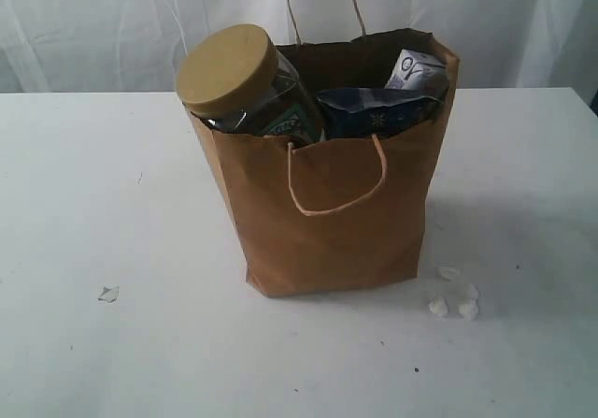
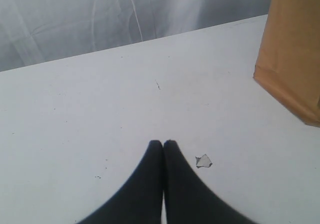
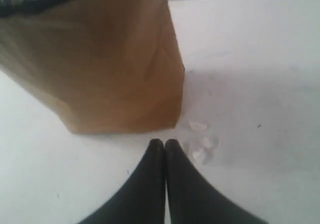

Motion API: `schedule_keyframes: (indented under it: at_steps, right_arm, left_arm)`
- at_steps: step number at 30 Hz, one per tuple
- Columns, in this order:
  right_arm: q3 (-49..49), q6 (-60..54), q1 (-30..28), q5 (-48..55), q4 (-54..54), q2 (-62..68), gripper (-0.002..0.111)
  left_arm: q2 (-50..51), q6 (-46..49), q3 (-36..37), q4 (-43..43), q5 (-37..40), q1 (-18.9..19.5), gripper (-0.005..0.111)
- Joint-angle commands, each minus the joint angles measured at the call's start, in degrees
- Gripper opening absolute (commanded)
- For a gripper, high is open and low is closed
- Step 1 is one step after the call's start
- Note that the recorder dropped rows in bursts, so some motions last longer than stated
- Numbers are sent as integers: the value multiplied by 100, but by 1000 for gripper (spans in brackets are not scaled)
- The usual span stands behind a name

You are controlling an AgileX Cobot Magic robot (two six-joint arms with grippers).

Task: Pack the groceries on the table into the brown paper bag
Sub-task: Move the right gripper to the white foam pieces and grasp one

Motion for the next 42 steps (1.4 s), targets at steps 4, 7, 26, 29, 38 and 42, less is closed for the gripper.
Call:
schedule_keyframes:
  at_steps: [4,7,26,29,38,42]
  right_arm:
    - [-716,-1398,52,929,336,1696,0]
    - [-935,-2233,52,1150,802,2305,6]
    - [-1570,-3117,52,627,872,5103,52]
    - [-1570,-3117,52,408,812,5430,52]
    - [-1570,-3307,52,-670,823,6296,52]
    - [-1570,-3420,52,-1044,823,6704,52]
  left_arm:
    - [-29,-2,22,-75,-34,17,0]
    - [-29,-2,22,-75,-34,17,0]
    - [-29,-2,22,-75,-34,17,0]
    - [-29,-2,22,-75,-34,17,0]
    - [-29,-2,22,-75,-34,17,0]
    - [-29,-2,22,-75,-34,17,0]
